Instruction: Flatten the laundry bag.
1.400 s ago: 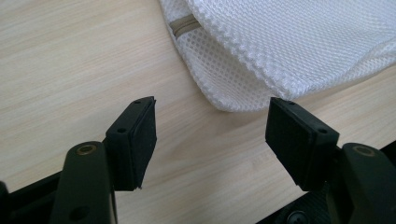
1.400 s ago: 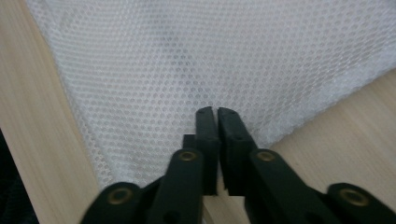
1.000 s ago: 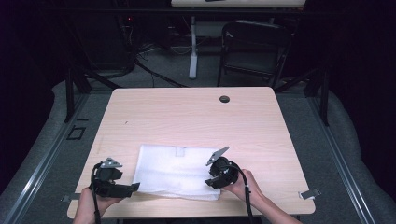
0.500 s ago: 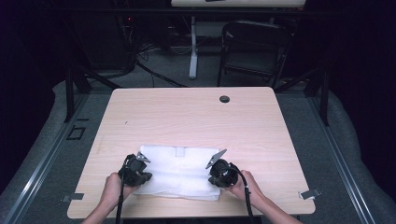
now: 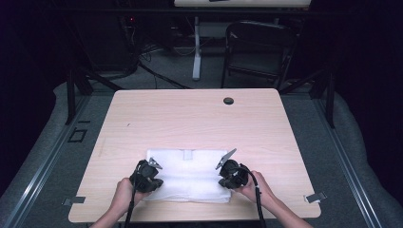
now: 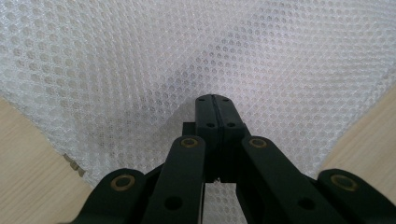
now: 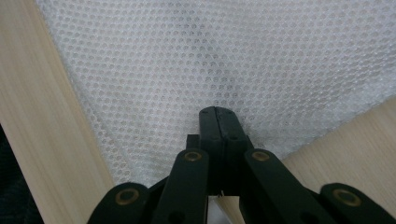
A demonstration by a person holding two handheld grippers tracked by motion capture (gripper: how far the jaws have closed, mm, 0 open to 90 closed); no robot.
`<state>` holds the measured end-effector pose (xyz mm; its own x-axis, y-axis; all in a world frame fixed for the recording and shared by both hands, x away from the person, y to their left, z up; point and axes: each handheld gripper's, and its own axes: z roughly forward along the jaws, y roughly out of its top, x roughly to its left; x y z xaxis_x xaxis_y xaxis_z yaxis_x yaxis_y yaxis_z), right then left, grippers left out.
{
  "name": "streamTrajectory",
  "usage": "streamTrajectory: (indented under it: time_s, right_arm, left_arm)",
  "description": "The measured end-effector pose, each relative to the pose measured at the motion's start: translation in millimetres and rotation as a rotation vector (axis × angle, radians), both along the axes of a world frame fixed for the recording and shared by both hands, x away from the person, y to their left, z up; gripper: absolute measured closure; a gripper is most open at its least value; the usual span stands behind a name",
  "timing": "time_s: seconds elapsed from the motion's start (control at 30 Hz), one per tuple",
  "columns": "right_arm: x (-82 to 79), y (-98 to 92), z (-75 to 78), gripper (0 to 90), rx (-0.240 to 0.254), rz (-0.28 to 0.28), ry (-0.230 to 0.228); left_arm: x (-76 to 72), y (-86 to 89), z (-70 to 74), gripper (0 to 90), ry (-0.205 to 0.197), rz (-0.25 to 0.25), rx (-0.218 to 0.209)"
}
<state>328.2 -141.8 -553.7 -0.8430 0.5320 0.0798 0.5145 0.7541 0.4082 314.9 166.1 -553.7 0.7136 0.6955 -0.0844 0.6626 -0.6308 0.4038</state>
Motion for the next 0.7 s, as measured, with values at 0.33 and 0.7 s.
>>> streamTrajectory:
  time_s: [0.33, 0.7]
  right_arm:
    - [-0.7, -21.5, 3.5, 90.0, -0.049, -0.004, 0.04]
    - [-4.7, -23.0, 6.5, 87.7, -0.032, 0.016, 0.032]
  left_arm:
    - [-3.3, -18.4, -1.3, 90.0, 0.021, -0.032, -0.041]
    - [-5.3, -16.3, 0.8, 83.5, 0.023, -0.062, -0.079]
